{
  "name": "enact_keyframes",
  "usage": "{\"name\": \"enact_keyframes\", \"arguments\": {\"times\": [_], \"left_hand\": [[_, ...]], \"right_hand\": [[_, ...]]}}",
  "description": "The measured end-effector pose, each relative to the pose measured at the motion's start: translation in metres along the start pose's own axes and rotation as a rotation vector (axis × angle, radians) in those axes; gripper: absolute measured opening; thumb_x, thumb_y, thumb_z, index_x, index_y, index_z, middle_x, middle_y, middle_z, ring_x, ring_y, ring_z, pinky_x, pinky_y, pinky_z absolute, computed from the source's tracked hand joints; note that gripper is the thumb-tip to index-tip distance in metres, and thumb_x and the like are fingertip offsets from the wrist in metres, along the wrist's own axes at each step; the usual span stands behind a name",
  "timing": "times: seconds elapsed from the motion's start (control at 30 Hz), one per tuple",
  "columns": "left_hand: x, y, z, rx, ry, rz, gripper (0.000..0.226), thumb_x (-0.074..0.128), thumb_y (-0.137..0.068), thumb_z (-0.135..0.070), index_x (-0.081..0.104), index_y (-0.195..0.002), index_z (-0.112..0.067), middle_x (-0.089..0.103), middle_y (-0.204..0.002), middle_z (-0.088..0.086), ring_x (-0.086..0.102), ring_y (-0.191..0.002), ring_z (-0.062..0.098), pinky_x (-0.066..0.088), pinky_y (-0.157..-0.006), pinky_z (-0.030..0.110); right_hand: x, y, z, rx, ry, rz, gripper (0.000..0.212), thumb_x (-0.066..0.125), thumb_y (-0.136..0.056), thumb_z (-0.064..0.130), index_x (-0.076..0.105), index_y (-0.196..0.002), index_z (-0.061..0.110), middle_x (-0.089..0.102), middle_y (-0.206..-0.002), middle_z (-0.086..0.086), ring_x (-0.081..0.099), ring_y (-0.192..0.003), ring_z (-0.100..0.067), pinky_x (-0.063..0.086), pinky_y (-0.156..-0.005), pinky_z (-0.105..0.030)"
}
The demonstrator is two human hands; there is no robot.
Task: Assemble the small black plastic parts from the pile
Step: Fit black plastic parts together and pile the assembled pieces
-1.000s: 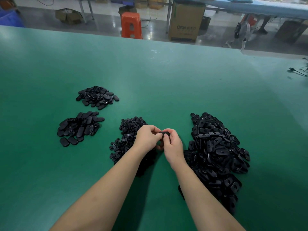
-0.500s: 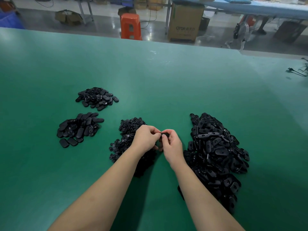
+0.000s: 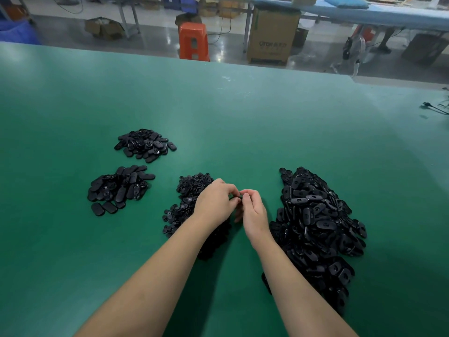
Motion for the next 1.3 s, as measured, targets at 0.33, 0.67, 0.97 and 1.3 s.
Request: {"name": "enact_keyframes", "arguments": {"times": [0.33,0.67,0.97,1.3], "left_hand": [[-0.077,0.010,0.106,-0.341,0.006,-0.413,0.014,0.066,-0.096,-0.024,0.074,-0.105,-0.017,0.069,-0.085,-0.006,0.063,-0.065,0.010,0.047,-0.052,0.025],[-0.109,0.043,0.179,-0.493,0.026,-0.646,0.030,0.055,-0.097,-0.007,0.068,-0.124,-0.004,0.070,-0.116,0.019,0.064,-0.106,0.038,0.049,-0.095,0.042],[-0.064,0.038,0.137,-0.166,-0.005,-0.521,0.026,0.056,-0.099,-0.013,0.070,-0.121,-0.010,0.072,-0.112,0.005,0.067,-0.080,0.024,0.055,-0.071,0.033],[-0.040,0.035,0.142,-0.198,-0.073,-0.450,0.021,0.057,-0.099,-0.022,0.074,-0.110,-0.016,0.068,-0.105,-0.004,0.058,-0.079,0.012,0.047,-0.063,0.029]], "right_hand": [[-0.001,0.001,0.005,-0.018,0.062,0.059,0.017,0.041,-0.107,0.030,0.058,-0.107,0.028,0.068,-0.081,0.009,0.059,-0.062,-0.008,0.056,-0.065,-0.035],[0.000,0.005,0.011,-0.024,0.128,0.054,0.013,0.045,-0.106,0.030,0.058,-0.106,0.028,0.069,-0.088,0.003,0.057,-0.061,-0.006,0.055,-0.065,-0.030],[0.001,0.005,0.010,-0.022,0.190,0.057,0.011,0.047,-0.105,0.029,0.058,-0.103,0.032,0.068,-0.087,0.004,0.058,-0.062,-0.002,0.056,-0.067,-0.034],[-0.002,-0.001,0.027,0.063,0.246,0.080,0.012,0.050,-0.104,0.027,0.062,-0.101,0.027,0.068,-0.088,0.005,0.053,-0.061,-0.005,0.048,-0.060,-0.027]]}}
Point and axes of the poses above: each hand's wrist, its own y-axis away from the middle knuckle, its own x-axis out of the palm, z = x × y, the point moved 3 cm from there along -y, towards the middle knuckle
